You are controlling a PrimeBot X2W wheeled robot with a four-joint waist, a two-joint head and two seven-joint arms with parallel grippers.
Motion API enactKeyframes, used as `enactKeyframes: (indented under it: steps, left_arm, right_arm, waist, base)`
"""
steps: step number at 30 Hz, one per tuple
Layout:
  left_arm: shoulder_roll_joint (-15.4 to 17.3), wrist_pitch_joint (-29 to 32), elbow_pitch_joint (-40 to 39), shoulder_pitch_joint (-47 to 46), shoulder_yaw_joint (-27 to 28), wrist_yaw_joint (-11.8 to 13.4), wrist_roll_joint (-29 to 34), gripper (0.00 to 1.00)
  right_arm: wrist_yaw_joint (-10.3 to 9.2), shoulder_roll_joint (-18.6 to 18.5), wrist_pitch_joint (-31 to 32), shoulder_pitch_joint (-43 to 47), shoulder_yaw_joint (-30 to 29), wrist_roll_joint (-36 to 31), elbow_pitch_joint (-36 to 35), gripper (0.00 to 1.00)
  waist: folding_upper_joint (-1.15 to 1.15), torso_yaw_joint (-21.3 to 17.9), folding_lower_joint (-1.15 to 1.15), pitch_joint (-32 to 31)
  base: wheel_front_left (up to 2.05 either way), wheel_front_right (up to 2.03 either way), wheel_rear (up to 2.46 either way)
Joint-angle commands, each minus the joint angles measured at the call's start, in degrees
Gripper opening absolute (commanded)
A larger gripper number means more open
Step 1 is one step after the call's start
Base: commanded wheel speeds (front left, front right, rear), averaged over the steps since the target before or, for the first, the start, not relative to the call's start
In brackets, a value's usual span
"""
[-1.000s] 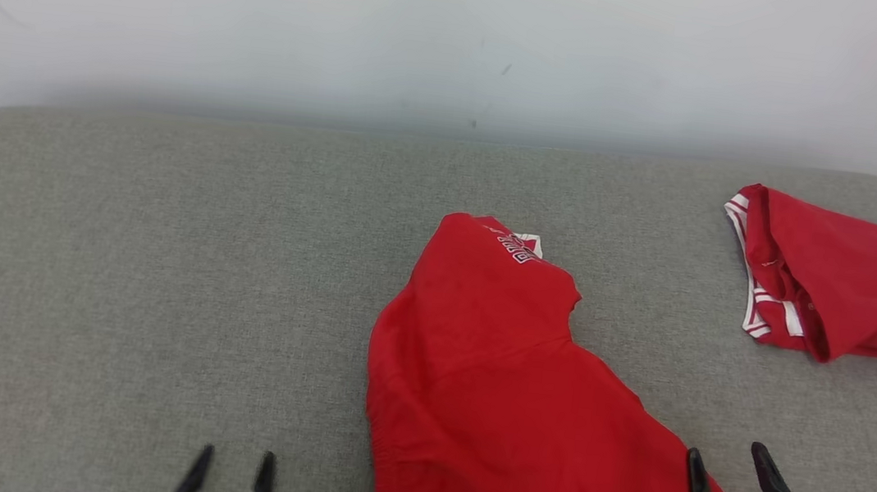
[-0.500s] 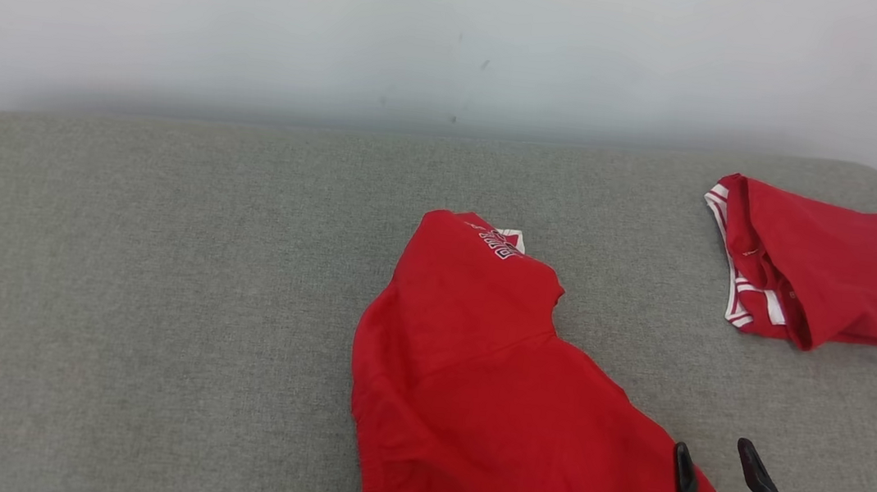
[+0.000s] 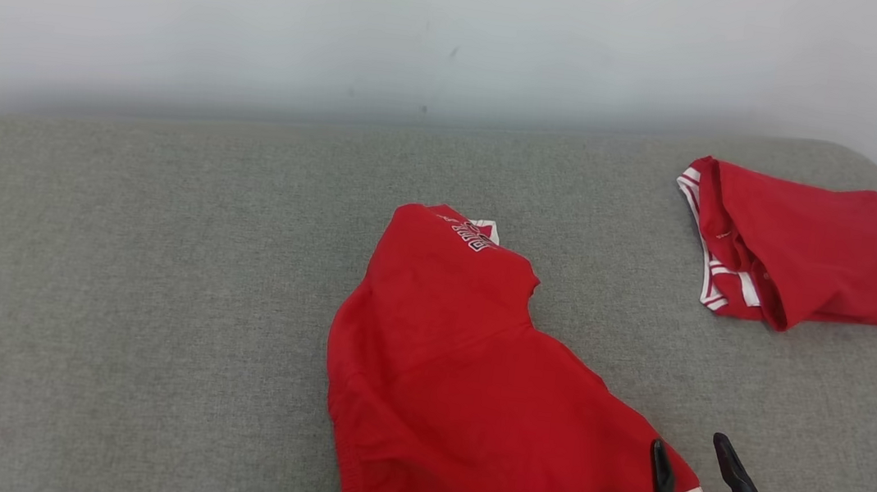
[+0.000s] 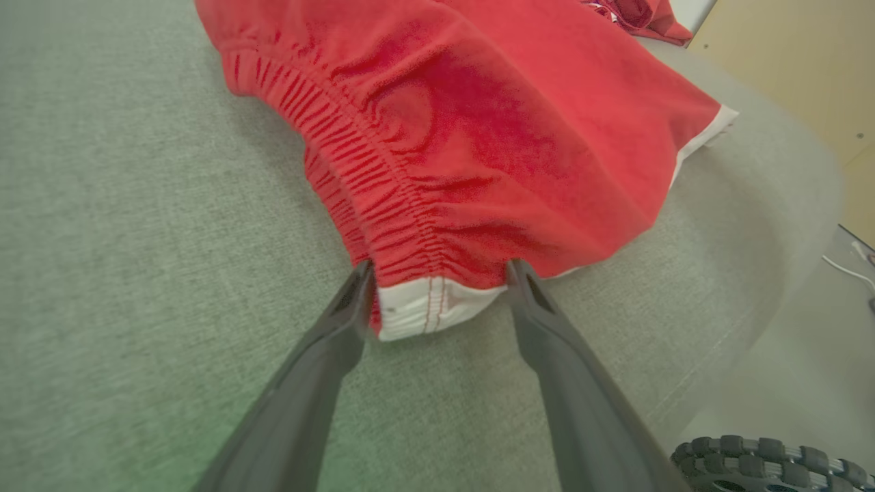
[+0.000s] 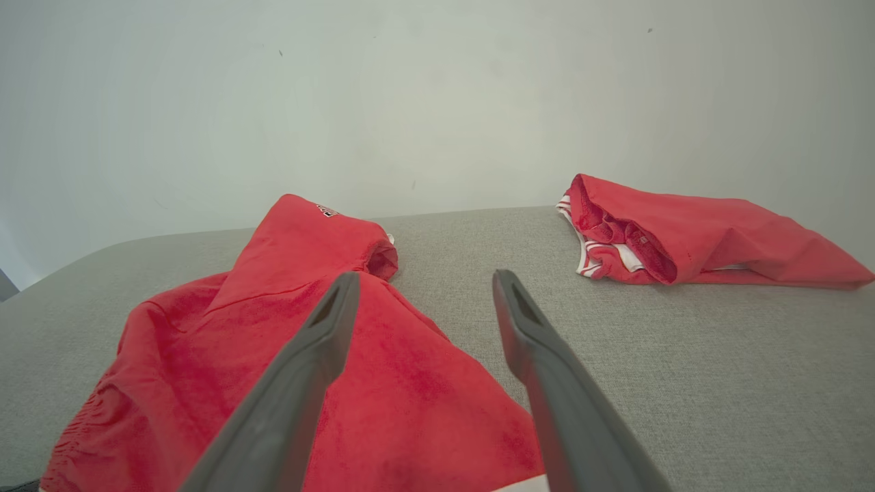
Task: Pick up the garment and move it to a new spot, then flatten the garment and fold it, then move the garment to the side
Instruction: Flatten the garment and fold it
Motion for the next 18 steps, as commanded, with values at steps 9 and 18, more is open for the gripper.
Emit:
enactKeyframes:
  steps: [9,18]
  left_arm:
    - [3.79,-0.14,-2.28,-4.63,6.09,0.08,-5.3,0.0]
    - [7.94,-0.14,-8.28,-4.31,12.42,0.08,-0.31,0.0]
  right_arm:
    - [-0.15,0.29,-0.03,-0.3,-0.96,0.32,0.37,1.0]
    - [-0.15,0.11,-0.03,-0.79,0.17,0.81,1.7,1.0]
  waist:
    - [0.0,1.22,0.0,0.45]
    - [0.0,2.68,0.0,-0.23]
  base:
    - [0.0,0.0,0.0]
    - [0.0,0.0,0.0]
